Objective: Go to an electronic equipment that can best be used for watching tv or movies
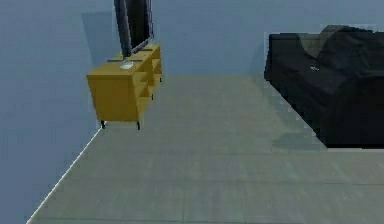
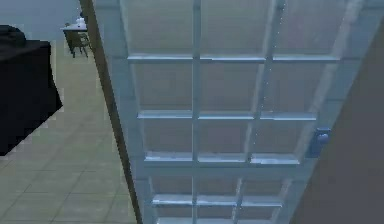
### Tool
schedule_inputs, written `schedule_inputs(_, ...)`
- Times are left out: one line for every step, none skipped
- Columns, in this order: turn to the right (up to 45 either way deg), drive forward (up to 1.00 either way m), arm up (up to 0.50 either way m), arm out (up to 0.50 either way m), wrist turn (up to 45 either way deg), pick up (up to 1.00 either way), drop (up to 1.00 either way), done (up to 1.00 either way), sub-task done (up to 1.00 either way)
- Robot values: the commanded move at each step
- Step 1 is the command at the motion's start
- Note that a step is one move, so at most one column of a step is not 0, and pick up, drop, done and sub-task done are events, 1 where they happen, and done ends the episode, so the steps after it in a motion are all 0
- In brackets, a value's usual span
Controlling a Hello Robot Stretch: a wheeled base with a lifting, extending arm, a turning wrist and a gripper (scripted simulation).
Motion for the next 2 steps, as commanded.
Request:
schedule_inputs(0.0,1.0,0.0,0.0,0.0,0.0,0.0,0.0,0.0)
schedule_inputs(0.0,1.0,0.0,0.0,0.0,0.0,0.0,0.0,0.0)
